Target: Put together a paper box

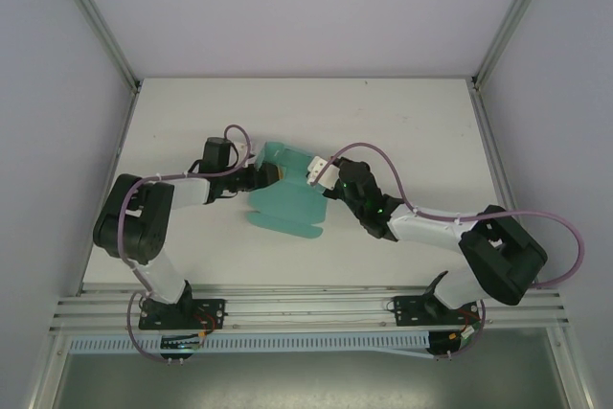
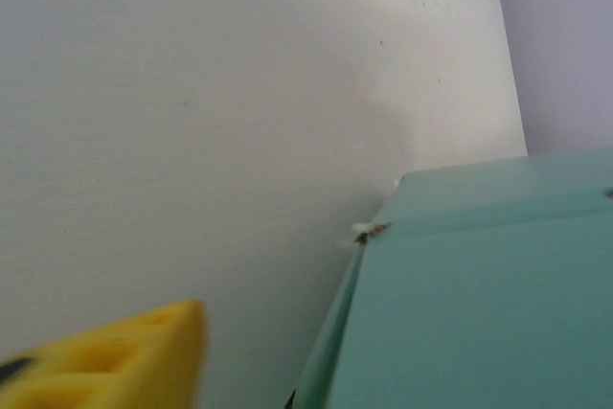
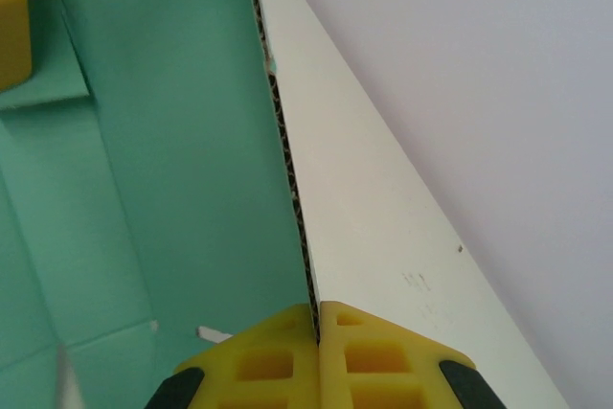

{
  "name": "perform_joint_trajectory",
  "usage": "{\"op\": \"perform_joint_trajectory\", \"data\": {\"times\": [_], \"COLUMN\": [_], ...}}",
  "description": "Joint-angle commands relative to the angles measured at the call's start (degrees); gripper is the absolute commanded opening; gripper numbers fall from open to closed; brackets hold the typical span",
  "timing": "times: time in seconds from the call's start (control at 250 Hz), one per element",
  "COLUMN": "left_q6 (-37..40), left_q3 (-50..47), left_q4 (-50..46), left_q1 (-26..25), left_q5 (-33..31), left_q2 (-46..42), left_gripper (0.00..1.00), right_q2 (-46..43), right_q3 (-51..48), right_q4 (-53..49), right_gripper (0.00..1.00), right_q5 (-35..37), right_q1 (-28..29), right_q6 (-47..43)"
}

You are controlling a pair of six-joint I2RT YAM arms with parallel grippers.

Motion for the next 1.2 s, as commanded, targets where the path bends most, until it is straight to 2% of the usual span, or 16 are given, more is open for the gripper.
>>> {"op": "perform_joint_trajectory", "data": {"times": [0.0,0.164,0.244,0.416,0.492,0.604,0.68,0.767,0.835,0.983,1.083,1.195], "left_q6": [2.73,6.97,8.30,5.20,3.70,0.65,0.94,3.41,7.56,12.78,13.23,13.71], "left_q3": [-0.79,-1.13,-1.85,-0.44,0.66,1.98,4.24,7.43,8.09,9.32,11.98,9.78], "left_q4": [-4.24,-14.06,-16.87,-25.38,-26.96,-26.11,-24.33,-20.89,-16.51,-13.57,-14.31,-9.64], "left_q1": [0.04,0.05,0.06,0.47,2.92,9.86,11.44,11.39,10.42,4.33,3.44,2.96], "left_q5": [-3.69,-13.94,-16.45,-28.44,-30.85,-29.12,-28.53,-22.77,-15.66,-19.72,-13.50,-8.47], "left_q2": [-4.85,-12.76,-17.05,-23.49,-23.19,-20.58,-17.03,-11.55,-8.61,-3.92,1.07,2.18], "left_gripper": [0.98,0.99,0.99,0.98,0.98,0.99,0.99,0.99,0.99,0.99,0.93,0.86], "right_q2": [-1.53,-0.64,1.38,5.81,7.14,8.11,7.62,7.07,7.07,7.91,8.66,8.79], "right_q3": [-0.63,0.89,2.62,4.87,4.89,3.90,3.77,3.07,3.01,3.34,4.14,4.99], "right_q4": [-0.42,-5.19,-5.17,-1.98,0.23,3.91,3.31,2.86,2.80,3.12,3.31,2.75], "right_gripper": [0.00,0.00,0.00,0.00,0.00,0.00,0.00,0.00,0.00,0.00,0.00,0.00], "right_q5": [2.09,3.23,6.04,7.49,6.70,6.32,5.67,4.83,5.10,5.85,6.55,6.76], "right_q1": [-0.16,-1.53,-1.51,-1.28,-1.03,-0.19,0.39,0.80,0.96,1.03,1.39,1.43], "right_q6": [-1.28,-7.30,-12.23,-19.14,-20.94,-22.65,-21.90,-20.98,-20.29,-19.41,-19.57,-19.67]}}
